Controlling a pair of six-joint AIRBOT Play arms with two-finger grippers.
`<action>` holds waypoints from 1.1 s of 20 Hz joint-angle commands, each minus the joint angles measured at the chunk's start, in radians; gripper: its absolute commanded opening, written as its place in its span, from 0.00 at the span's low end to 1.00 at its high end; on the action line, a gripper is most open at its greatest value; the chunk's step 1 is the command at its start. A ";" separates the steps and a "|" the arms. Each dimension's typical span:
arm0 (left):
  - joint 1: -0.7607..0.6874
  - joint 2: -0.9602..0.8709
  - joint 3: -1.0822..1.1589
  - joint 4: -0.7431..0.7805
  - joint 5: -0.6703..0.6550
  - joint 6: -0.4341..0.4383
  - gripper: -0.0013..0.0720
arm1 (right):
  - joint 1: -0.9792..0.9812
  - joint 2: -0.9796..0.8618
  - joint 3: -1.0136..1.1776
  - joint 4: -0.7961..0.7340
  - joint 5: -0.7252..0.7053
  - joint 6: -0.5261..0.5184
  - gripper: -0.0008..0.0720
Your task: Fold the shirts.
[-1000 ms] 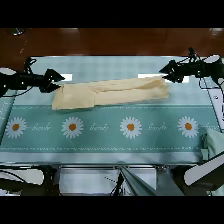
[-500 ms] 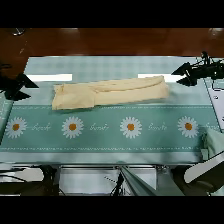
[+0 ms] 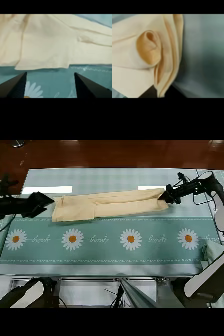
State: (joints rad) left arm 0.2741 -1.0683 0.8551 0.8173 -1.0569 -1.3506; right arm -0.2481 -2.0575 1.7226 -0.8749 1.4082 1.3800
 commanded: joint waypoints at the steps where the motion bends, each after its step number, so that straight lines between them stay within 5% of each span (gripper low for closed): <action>1: -0.122 0.012 -0.044 -0.048 0.031 0.034 0.38 | 0.043 0.035 0.013 0.008 0.033 -0.005 0.04; 2: -0.149 0.003 -0.044 -0.052 0.029 0.041 0.06 | 0.039 0.080 0.012 -0.026 0.045 -0.015 0.04; 4: -0.220 -0.013 -0.043 -0.059 0.051 0.044 0.05 | 0.039 0.215 -0.032 -0.035 0.069 -0.123 0.04; 8: -0.439 -0.073 -0.014 -0.056 0.230 0.063 0.04 | 0.044 0.626 -0.348 -0.054 -0.063 -0.128 0.04; 11: -0.659 -0.244 0.132 0.132 0.332 -0.120 0.04 | 0.044 0.883 -0.545 -0.043 -0.064 -0.106 0.04; 17: -0.967 -0.697 0.634 0.185 0.282 -0.274 0.04 | 0.044 1.193 -0.701 -0.027 -0.016 -0.037 0.04; 22: -1.141 -0.903 0.865 0.134 0.214 -0.286 0.05 | 0.044 1.268 -0.700 0.014 -0.017 -0.006 0.04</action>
State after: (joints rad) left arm -0.7696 -1.8580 1.5978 0.9825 -0.8078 -1.6058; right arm -0.2043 -0.8402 1.0355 -0.8852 1.3899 1.3464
